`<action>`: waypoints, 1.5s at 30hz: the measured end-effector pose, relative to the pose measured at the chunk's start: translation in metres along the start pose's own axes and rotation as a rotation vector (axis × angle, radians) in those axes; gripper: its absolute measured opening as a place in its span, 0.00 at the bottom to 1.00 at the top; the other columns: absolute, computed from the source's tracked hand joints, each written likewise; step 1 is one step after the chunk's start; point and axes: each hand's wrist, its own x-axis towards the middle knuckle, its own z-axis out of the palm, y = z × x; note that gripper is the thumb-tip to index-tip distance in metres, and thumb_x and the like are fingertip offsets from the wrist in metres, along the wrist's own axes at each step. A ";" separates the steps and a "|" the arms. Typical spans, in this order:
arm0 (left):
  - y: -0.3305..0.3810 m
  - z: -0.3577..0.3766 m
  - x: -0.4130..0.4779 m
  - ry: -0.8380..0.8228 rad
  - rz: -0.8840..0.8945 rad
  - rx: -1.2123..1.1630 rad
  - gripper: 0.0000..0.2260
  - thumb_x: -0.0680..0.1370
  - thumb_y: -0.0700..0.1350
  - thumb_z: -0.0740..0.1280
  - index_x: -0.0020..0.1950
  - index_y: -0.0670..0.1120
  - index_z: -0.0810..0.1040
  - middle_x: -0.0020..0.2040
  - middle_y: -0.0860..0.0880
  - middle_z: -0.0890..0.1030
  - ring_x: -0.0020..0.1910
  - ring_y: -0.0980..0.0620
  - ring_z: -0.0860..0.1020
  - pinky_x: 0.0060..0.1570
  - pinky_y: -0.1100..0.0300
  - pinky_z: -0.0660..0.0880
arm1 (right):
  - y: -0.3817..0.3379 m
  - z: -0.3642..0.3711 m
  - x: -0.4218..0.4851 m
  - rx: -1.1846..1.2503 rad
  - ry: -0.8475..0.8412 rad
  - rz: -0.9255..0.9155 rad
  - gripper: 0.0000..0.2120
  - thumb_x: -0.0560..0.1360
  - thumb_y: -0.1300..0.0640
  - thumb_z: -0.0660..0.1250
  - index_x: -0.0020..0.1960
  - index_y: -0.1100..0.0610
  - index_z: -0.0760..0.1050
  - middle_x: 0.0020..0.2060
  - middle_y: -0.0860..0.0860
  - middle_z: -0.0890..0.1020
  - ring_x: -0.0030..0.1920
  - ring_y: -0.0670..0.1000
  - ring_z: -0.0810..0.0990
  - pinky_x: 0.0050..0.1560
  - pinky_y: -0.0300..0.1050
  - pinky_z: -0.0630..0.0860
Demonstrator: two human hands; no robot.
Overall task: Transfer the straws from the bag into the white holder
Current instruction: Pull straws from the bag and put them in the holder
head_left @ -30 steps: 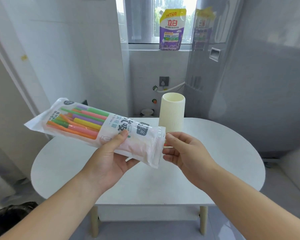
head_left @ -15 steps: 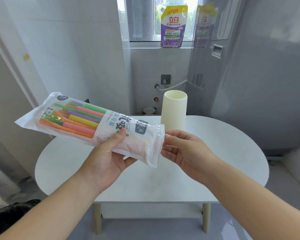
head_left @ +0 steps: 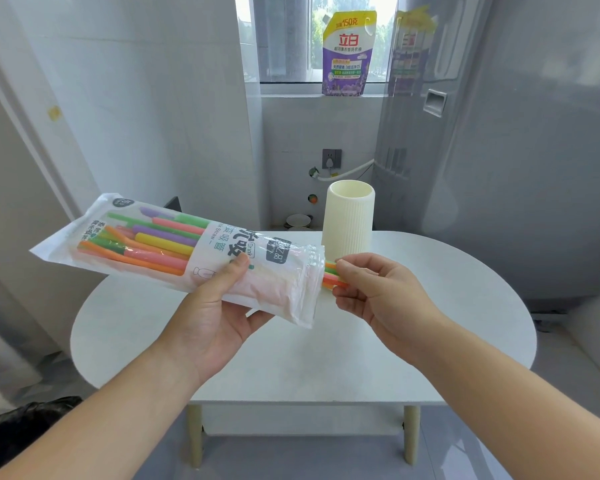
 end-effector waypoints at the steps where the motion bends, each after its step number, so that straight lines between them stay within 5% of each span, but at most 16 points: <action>1: 0.000 0.000 0.000 0.004 -0.001 -0.002 0.28 0.74 0.44 0.74 0.75 0.51 0.77 0.63 0.46 0.87 0.58 0.45 0.87 0.45 0.48 0.85 | 0.000 0.000 0.000 -0.030 0.026 -0.026 0.03 0.77 0.62 0.71 0.48 0.62 0.81 0.39 0.57 0.84 0.34 0.49 0.83 0.38 0.40 0.81; 7: 0.000 -0.002 0.000 0.047 -0.027 -0.048 0.24 0.74 0.45 0.74 0.70 0.51 0.80 0.62 0.45 0.88 0.56 0.45 0.88 0.43 0.49 0.86 | -0.001 0.001 -0.002 -0.212 0.141 -0.204 0.03 0.79 0.63 0.69 0.47 0.61 0.79 0.42 0.60 0.85 0.34 0.51 0.85 0.39 0.43 0.82; 20: 0.009 -0.008 0.001 0.170 -0.023 -0.134 0.17 0.80 0.43 0.72 0.69 0.48 0.80 0.58 0.43 0.89 0.54 0.44 0.88 0.41 0.51 0.86 | -0.011 -0.012 0.006 -0.135 0.245 -0.276 0.04 0.79 0.58 0.69 0.48 0.58 0.81 0.32 0.47 0.84 0.32 0.46 0.81 0.36 0.38 0.78; 24: 0.011 -0.009 -0.002 0.176 -0.021 -0.156 0.16 0.80 0.43 0.72 0.68 0.48 0.80 0.58 0.42 0.89 0.54 0.43 0.88 0.42 0.49 0.86 | -0.011 -0.008 0.002 0.076 0.172 -0.185 0.22 0.67 0.41 0.76 0.52 0.56 0.79 0.31 0.46 0.82 0.31 0.46 0.78 0.35 0.40 0.78; 27: 0.011 -0.007 -0.003 0.172 -0.018 -0.170 0.13 0.79 0.43 0.72 0.64 0.48 0.82 0.56 0.43 0.89 0.52 0.43 0.89 0.41 0.49 0.86 | -0.001 0.003 -0.001 0.042 0.130 -0.079 0.33 0.60 0.32 0.78 0.56 0.53 0.78 0.41 0.48 0.82 0.37 0.48 0.78 0.37 0.43 0.74; 33: 0.005 -0.003 -0.007 0.132 -0.038 -0.171 0.14 0.78 0.44 0.73 0.63 0.48 0.83 0.56 0.43 0.89 0.51 0.44 0.89 0.41 0.50 0.86 | 0.010 0.030 -0.004 -0.004 0.037 -0.054 0.30 0.66 0.32 0.71 0.62 0.45 0.78 0.55 0.49 0.84 0.52 0.49 0.82 0.46 0.46 0.76; 38: 0.001 0.000 -0.010 0.106 -0.063 -0.181 0.18 0.72 0.45 0.76 0.62 0.47 0.84 0.55 0.42 0.90 0.48 0.44 0.89 0.38 0.50 0.86 | 0.005 0.043 0.007 0.059 0.231 -0.086 0.15 0.79 0.41 0.65 0.60 0.46 0.81 0.53 0.50 0.85 0.52 0.50 0.85 0.46 0.47 0.80; 41: 0.001 -0.002 -0.009 0.116 -0.056 -0.196 0.14 0.77 0.44 0.73 0.63 0.48 0.83 0.55 0.42 0.89 0.50 0.43 0.89 0.39 0.49 0.86 | 0.000 0.043 0.008 0.043 0.299 -0.131 0.17 0.82 0.41 0.59 0.54 0.46 0.84 0.52 0.51 0.85 0.50 0.51 0.84 0.51 0.49 0.81; 45: 0.005 -0.006 -0.008 0.136 -0.028 -0.212 0.14 0.79 0.44 0.72 0.65 0.49 0.82 0.57 0.43 0.89 0.53 0.43 0.89 0.42 0.48 0.86 | -0.002 0.038 0.011 0.010 0.374 -0.185 0.17 0.80 0.42 0.60 0.57 0.51 0.81 0.39 0.46 0.79 0.40 0.48 0.76 0.42 0.43 0.73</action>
